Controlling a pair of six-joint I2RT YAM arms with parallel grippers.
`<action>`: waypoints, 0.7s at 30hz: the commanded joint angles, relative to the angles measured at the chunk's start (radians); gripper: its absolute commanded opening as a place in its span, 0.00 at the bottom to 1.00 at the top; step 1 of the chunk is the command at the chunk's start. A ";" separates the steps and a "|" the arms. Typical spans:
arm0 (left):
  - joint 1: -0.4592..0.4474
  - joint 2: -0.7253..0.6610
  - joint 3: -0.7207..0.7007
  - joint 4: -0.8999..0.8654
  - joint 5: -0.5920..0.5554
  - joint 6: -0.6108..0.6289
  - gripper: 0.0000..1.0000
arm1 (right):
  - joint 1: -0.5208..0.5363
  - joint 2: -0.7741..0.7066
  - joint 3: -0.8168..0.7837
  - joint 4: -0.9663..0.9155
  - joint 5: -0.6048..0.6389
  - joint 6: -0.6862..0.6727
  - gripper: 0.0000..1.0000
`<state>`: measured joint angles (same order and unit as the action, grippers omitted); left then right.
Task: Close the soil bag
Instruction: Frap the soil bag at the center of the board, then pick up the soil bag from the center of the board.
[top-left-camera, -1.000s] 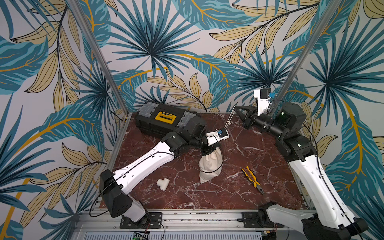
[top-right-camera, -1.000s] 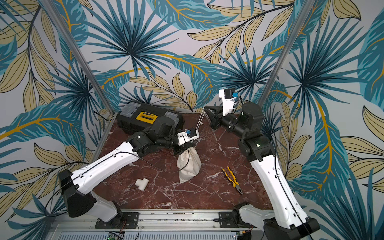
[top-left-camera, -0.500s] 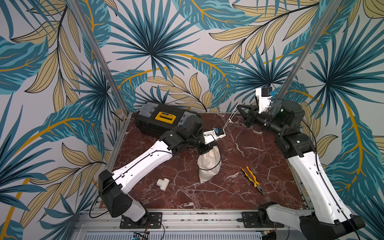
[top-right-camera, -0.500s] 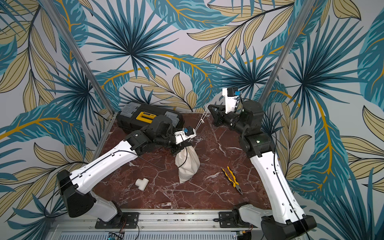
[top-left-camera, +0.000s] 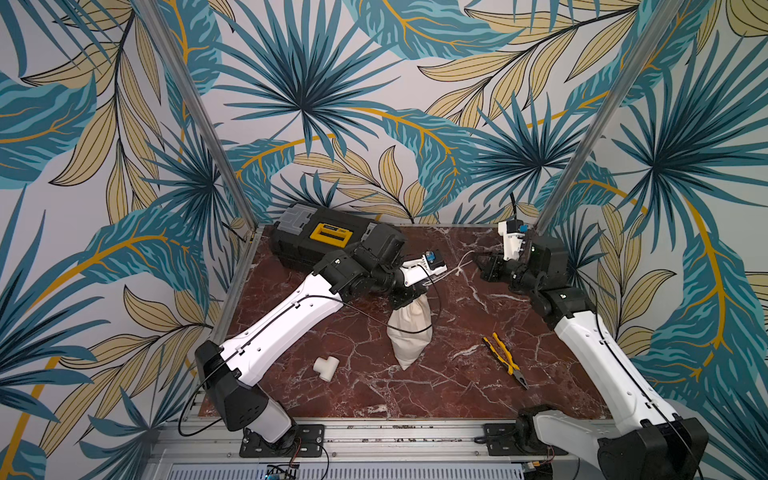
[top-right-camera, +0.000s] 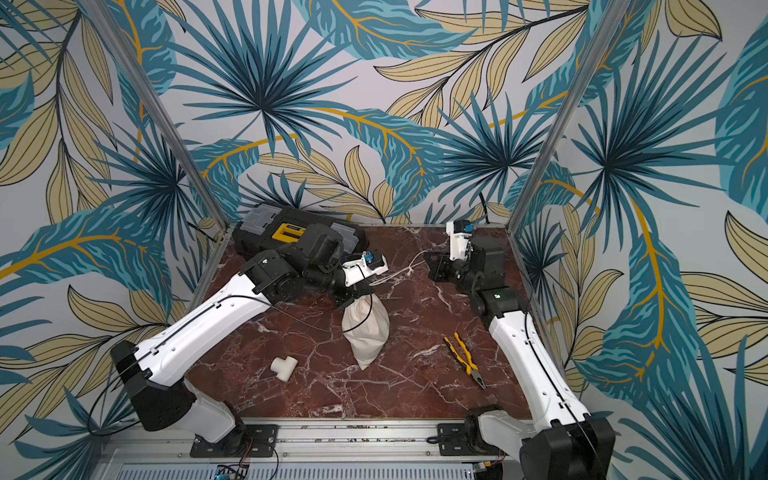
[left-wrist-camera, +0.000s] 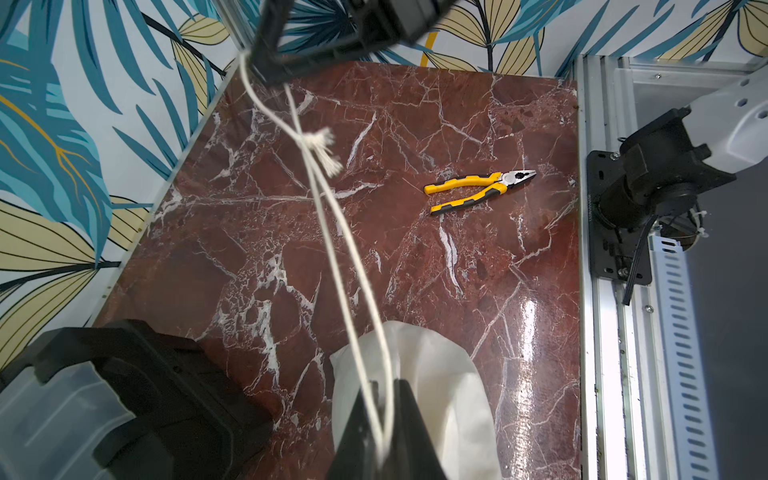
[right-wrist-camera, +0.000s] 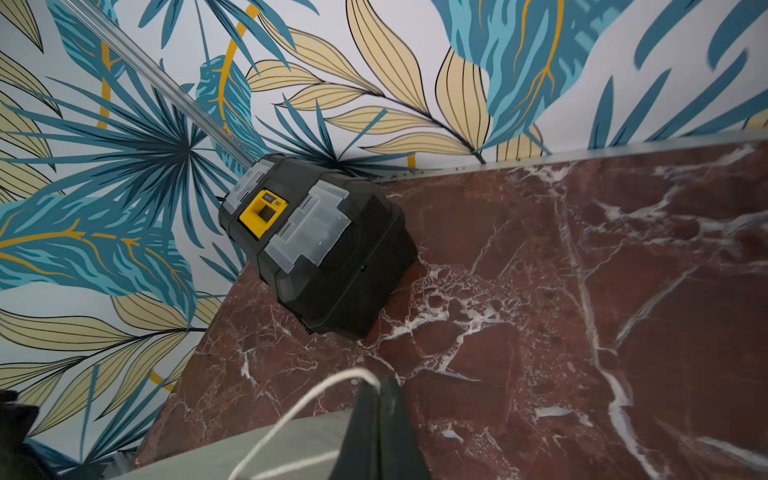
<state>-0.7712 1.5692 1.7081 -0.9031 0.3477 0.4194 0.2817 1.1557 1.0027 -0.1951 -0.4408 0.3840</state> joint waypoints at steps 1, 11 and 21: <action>0.005 0.030 0.082 -0.035 0.020 -0.020 0.00 | 0.005 -0.028 -0.114 0.158 -0.140 0.060 0.00; 0.005 0.080 0.134 -0.026 0.037 -0.030 0.00 | 0.042 -0.037 -0.152 0.042 -0.413 -0.118 0.36; 0.004 0.059 0.083 0.008 0.024 -0.032 0.00 | 0.042 -0.302 -0.179 -0.002 -0.072 -0.170 0.80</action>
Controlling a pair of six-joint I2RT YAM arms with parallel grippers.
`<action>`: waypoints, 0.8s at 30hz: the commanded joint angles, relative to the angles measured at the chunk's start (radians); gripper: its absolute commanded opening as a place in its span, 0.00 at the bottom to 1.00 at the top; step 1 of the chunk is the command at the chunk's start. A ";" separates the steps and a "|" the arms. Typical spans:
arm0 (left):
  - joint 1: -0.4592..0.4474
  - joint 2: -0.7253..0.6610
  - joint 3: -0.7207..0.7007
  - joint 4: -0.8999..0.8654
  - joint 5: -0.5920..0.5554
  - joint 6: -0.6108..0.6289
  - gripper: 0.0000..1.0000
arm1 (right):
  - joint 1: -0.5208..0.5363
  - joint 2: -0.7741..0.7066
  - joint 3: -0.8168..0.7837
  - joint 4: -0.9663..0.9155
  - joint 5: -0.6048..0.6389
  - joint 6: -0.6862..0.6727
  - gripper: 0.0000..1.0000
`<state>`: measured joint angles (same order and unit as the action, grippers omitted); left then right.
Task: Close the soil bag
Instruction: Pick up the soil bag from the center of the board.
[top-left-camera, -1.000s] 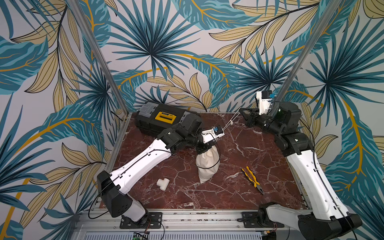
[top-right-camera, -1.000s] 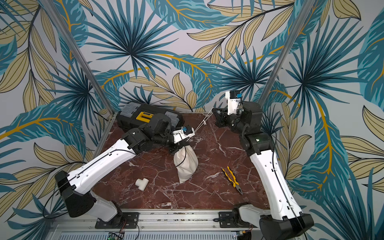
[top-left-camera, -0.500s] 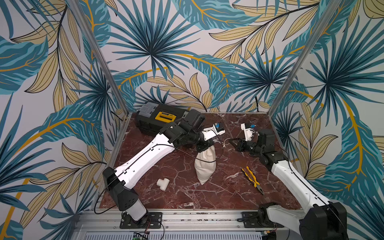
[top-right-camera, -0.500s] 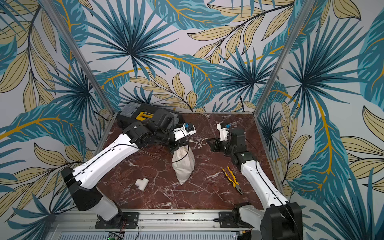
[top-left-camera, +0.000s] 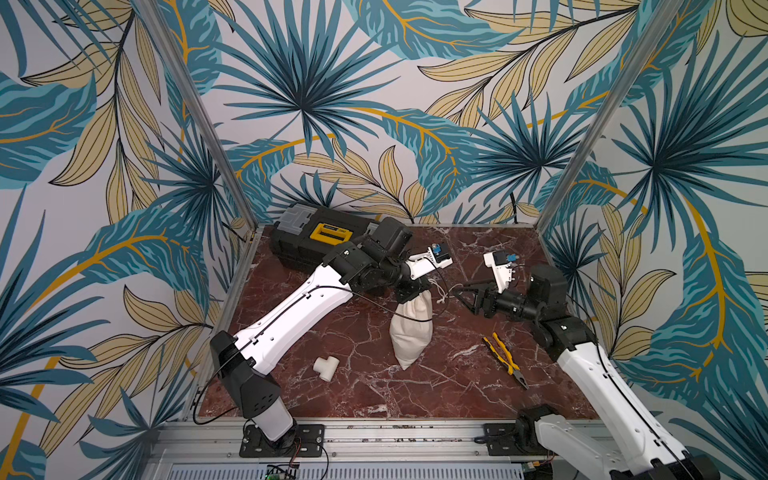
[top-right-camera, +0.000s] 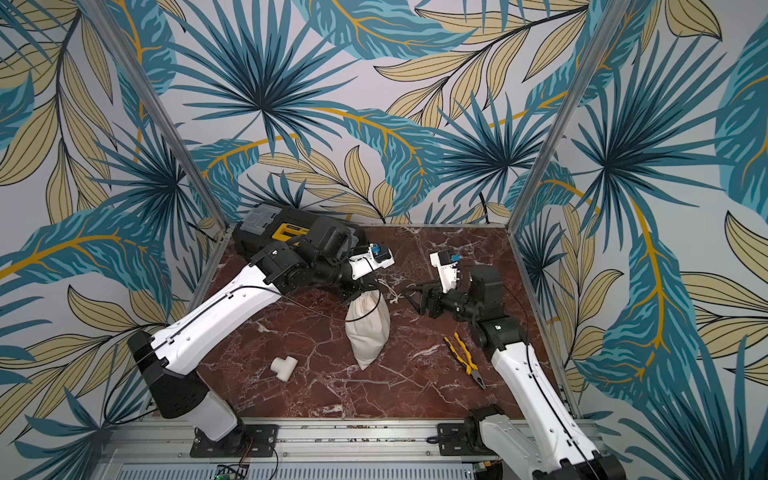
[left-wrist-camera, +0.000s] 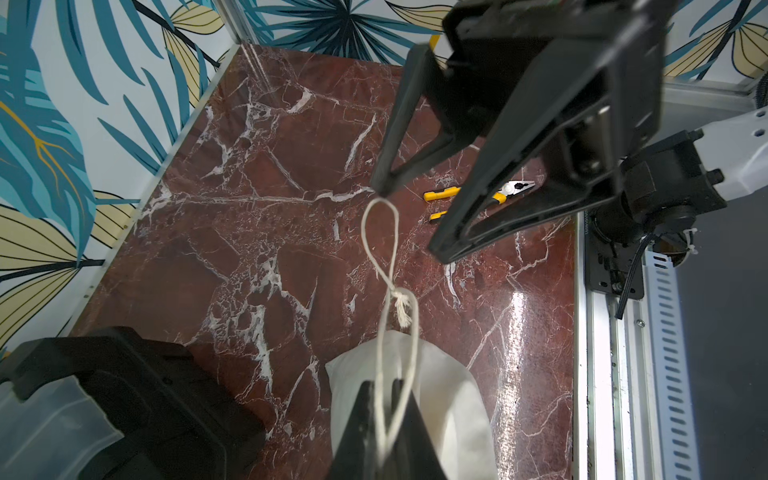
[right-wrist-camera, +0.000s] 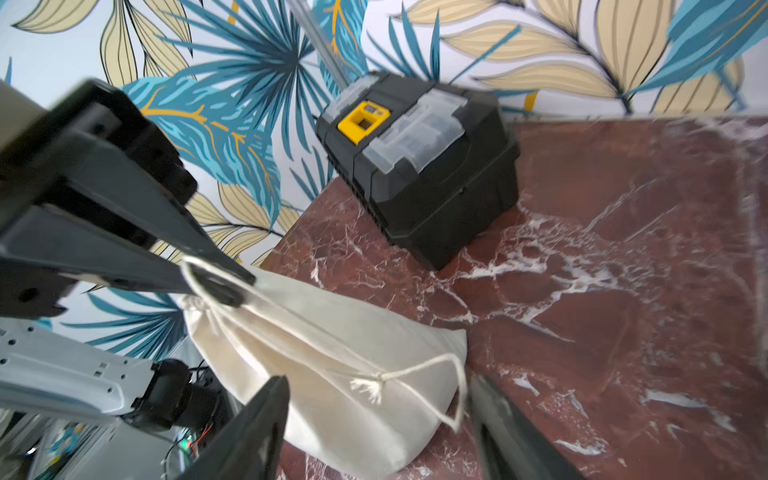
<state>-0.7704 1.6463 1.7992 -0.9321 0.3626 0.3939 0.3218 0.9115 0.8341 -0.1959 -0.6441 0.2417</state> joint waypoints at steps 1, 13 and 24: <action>0.005 -0.021 -0.012 0.039 0.005 -0.009 0.00 | 0.002 -0.078 -0.008 0.006 0.165 -0.030 0.84; 0.025 -0.093 -0.132 0.123 -0.009 -0.041 0.00 | 0.000 -0.129 0.142 -0.061 0.535 -0.097 0.99; 0.034 -0.101 -0.148 0.134 0.011 -0.045 0.00 | 0.000 0.005 0.121 0.081 0.123 -0.086 0.99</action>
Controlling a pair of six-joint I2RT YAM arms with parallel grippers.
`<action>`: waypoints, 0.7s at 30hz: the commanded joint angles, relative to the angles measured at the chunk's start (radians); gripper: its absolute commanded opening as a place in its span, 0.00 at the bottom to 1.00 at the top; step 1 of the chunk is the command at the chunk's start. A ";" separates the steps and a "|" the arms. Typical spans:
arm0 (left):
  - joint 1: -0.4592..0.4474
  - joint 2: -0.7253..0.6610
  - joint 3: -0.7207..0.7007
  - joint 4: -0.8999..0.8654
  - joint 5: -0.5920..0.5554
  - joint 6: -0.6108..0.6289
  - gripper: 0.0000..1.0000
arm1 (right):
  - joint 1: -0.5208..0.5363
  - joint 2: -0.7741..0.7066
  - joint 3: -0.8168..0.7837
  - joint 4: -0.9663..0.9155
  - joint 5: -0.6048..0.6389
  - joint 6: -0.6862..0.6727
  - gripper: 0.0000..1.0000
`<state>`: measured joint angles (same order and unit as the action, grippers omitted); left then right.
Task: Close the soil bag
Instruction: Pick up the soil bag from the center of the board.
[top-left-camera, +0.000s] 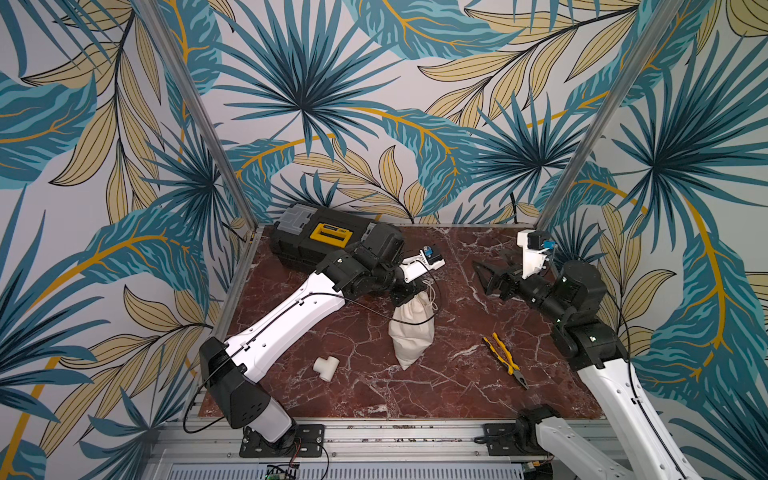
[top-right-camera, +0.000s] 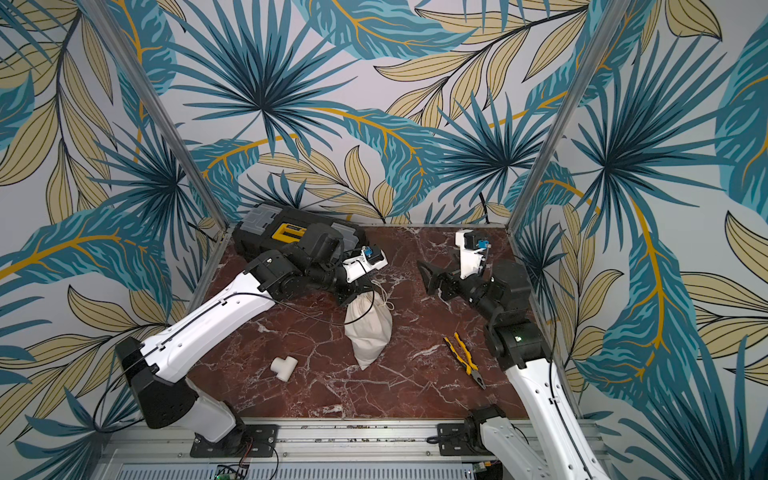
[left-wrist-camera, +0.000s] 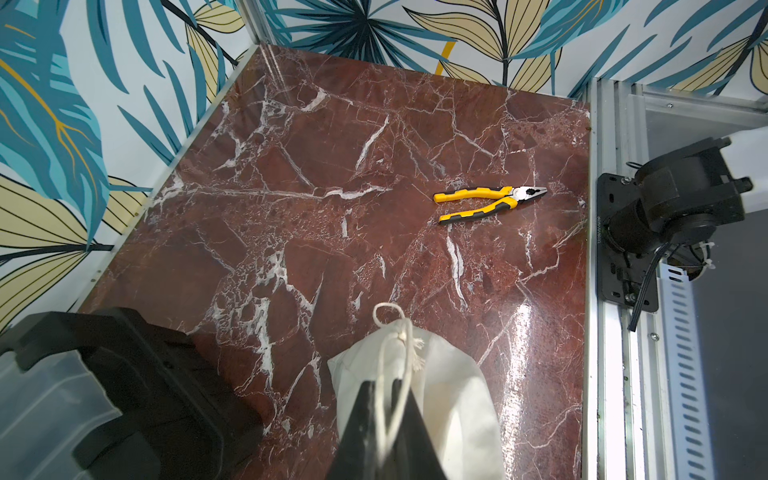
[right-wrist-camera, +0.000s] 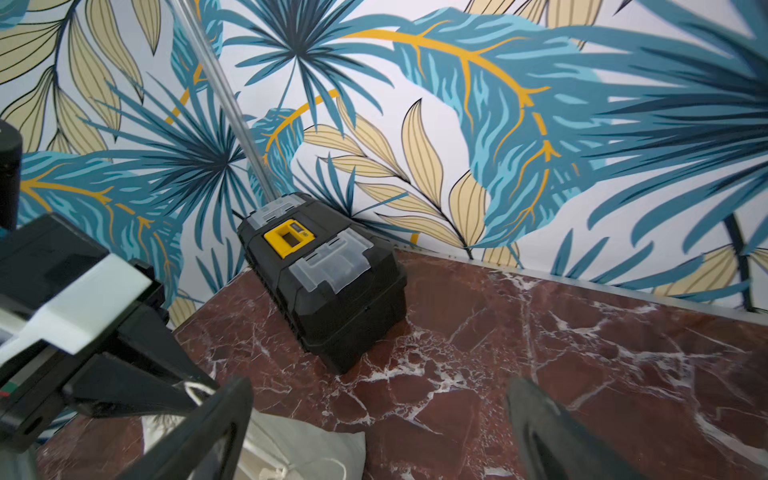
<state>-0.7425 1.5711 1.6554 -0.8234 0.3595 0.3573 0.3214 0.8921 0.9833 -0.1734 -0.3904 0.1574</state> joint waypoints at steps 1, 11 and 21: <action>0.006 -0.026 -0.002 0.024 0.015 -0.009 0.00 | 0.001 0.035 -0.039 0.071 -0.136 -0.002 0.99; 0.012 -0.020 0.015 0.001 0.025 -0.016 0.00 | 0.003 0.063 -0.145 0.204 -0.253 0.004 0.99; 0.012 -0.005 0.075 0.014 0.059 -0.051 0.00 | 0.020 0.062 -0.157 0.123 -0.386 -0.189 0.99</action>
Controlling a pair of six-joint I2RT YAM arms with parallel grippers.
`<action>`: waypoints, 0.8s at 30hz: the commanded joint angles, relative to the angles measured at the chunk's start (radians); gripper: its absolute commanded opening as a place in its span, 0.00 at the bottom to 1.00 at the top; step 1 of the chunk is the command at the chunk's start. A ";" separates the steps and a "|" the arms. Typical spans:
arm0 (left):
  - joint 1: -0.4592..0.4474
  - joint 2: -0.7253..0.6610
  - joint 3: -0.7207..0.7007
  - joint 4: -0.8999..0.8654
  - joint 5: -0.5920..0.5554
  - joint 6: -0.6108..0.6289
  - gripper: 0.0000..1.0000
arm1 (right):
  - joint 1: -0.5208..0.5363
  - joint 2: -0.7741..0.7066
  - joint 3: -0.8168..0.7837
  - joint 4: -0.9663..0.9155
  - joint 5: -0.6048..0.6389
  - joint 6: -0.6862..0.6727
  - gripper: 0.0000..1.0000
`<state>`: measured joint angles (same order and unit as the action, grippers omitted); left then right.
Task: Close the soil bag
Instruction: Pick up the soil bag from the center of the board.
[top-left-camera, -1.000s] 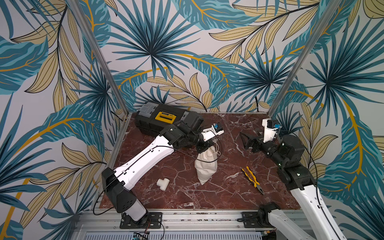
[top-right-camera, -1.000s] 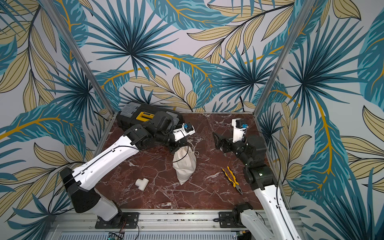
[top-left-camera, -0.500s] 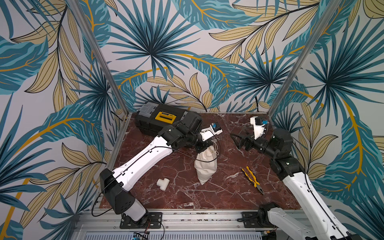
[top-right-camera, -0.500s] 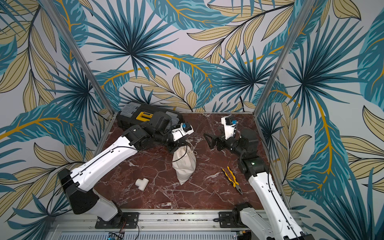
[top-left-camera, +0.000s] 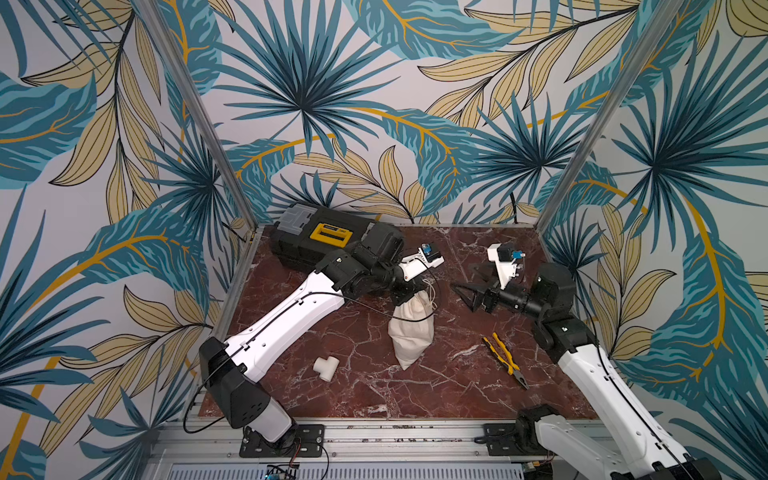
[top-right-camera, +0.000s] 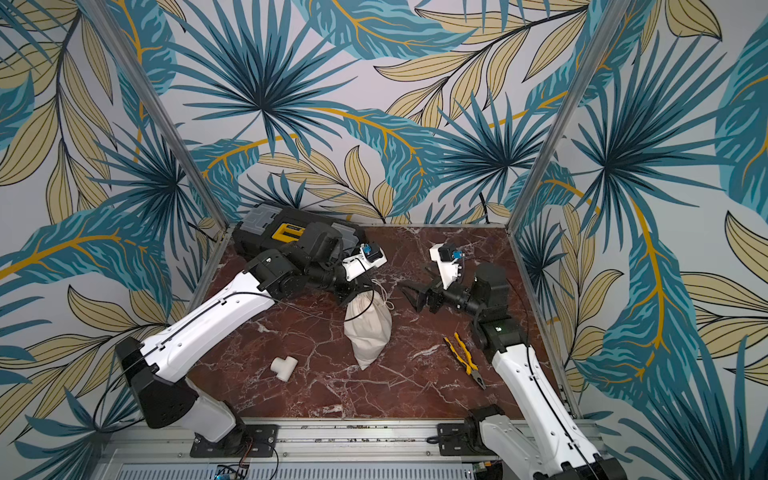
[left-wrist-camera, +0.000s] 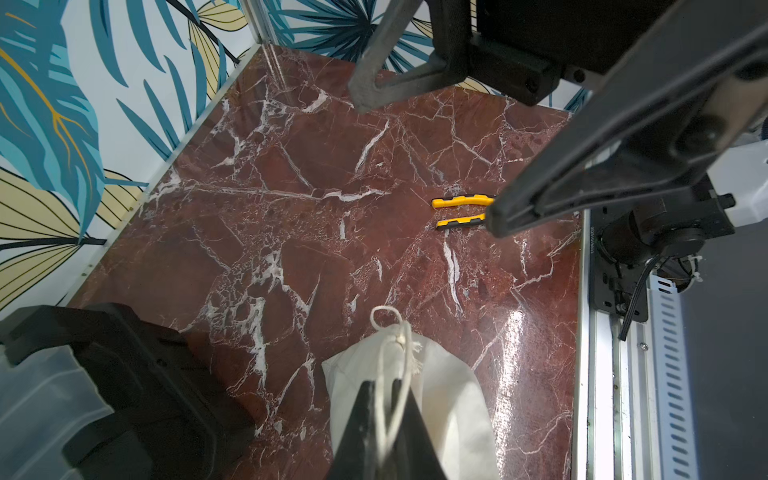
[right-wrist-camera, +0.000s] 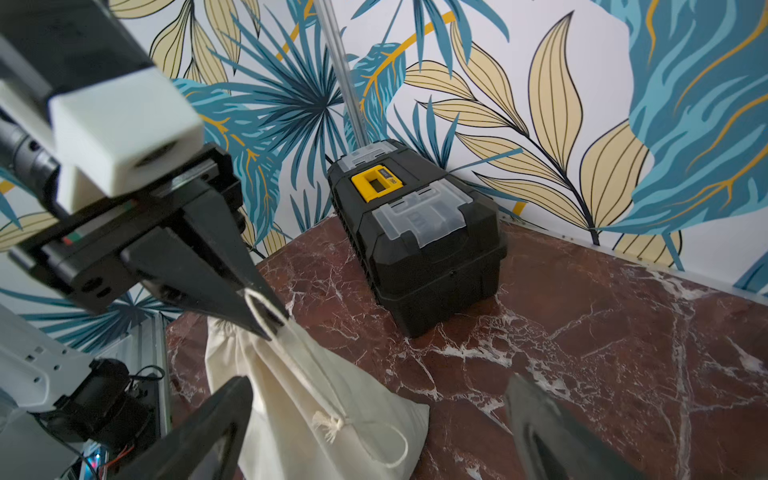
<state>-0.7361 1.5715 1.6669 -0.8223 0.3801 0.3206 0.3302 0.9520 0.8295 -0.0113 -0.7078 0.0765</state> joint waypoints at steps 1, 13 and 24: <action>0.006 -0.001 0.077 0.006 0.044 -0.018 0.00 | 0.014 0.006 -0.003 -0.053 -0.074 -0.134 0.99; 0.004 0.013 0.095 0.007 0.061 -0.042 0.00 | 0.067 0.068 -0.012 -0.130 -0.112 -0.378 0.99; 0.005 0.014 0.099 0.009 0.059 -0.046 0.00 | 0.173 0.220 0.026 -0.082 -0.186 -0.430 0.99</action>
<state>-0.7357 1.5898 1.7195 -0.8547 0.4091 0.2806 0.4763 1.1484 0.8379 -0.1127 -0.8547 -0.3256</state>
